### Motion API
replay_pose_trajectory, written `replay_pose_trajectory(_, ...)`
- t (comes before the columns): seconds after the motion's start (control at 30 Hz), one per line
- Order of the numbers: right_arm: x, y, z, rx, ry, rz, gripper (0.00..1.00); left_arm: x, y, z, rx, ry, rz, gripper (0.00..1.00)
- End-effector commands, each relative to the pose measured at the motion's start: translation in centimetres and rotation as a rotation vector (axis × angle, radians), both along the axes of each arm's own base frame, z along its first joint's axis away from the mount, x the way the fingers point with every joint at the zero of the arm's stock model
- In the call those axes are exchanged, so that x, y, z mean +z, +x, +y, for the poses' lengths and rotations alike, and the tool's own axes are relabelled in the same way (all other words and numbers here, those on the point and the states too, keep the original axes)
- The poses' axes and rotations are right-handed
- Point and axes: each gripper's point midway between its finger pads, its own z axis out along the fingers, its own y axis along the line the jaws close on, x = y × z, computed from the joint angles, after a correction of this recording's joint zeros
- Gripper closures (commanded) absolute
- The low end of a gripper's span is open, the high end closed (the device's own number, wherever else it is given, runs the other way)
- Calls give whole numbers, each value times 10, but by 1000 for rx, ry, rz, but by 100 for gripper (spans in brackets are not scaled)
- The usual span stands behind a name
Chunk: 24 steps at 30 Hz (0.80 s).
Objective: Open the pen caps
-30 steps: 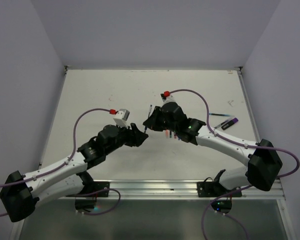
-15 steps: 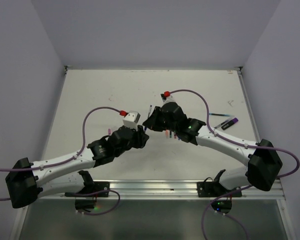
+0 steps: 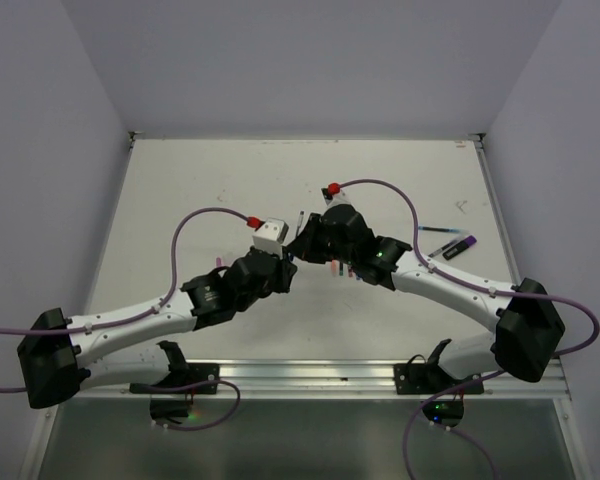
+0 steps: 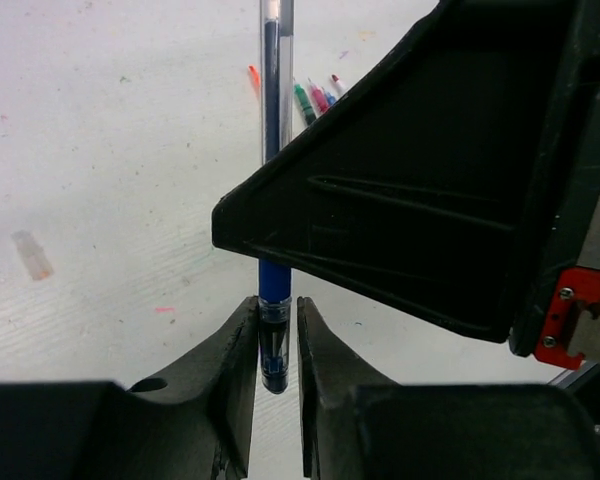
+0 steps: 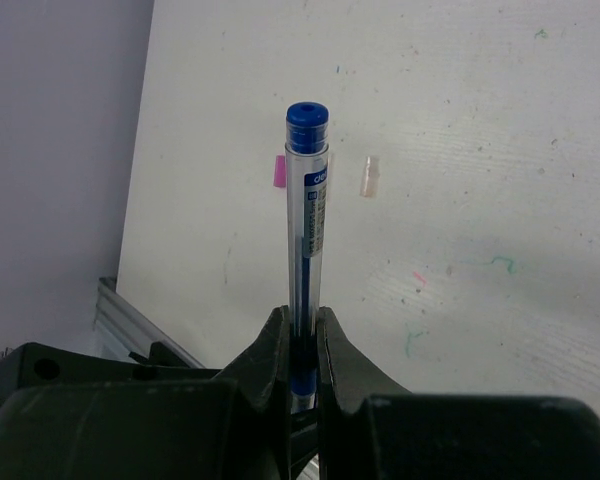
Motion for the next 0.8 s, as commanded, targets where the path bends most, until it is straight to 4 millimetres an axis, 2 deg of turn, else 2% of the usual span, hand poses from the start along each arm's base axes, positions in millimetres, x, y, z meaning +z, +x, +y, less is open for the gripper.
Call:
replay_pose_trajectory(0.0,13,1,3,-4,32,-6,100,17,7,-1,24,0,-53,78)
replay_pose_trajectory(0.07,13,0,3,-4,33,-8,100,18,6,-2,14,-2,-50,98)
replay_pose_trajectory(0.1,11,2,1,-17,29,-10,100,17,5,-3,7,-4,-45,100)
replay_pose_trajectory(0.27,20,14,-3,-18,51,-37,100,16,-9,-15,-108,-26,-35,100)
replay_pose_trajectory(0.33,33,24,-3,12,121,-72,100,10,-27,-24,-230,-53,-22,100)
replay_pose_trajectory(0.37,33,25,-6,26,139,-79,100,31,-31,-32,-285,-125,-85,100)
replay_pose_trajectory(0.4,37,27,-7,46,163,-96,100,34,-46,-38,-382,-164,-86,100)
replay_pose_trajectory(0.43,51,30,-7,106,216,-136,100,29,-55,-37,-427,-182,-93,100)
replay_pose_trajectory(0.47,52,30,-9,136,230,-150,100,52,-64,-36,-464,-268,-150,100)
replay_pose_trajectory(0.53,65,33,-11,219,263,-217,100,64,-85,-33,-555,-352,-174,100)
replay_pose_trajectory(0.57,73,26,-8,285,281,-230,100,74,-89,-34,-587,-402,-192,100)
replay_pose_trajectory(0.67,84,20,-7,360,271,-299,100,82,-99,-36,-685,-456,-187,100)
replay_pose_trajectory(0.77,90,23,-11,346,263,-323,100,81,-106,-42,-755,-471,-170,100)
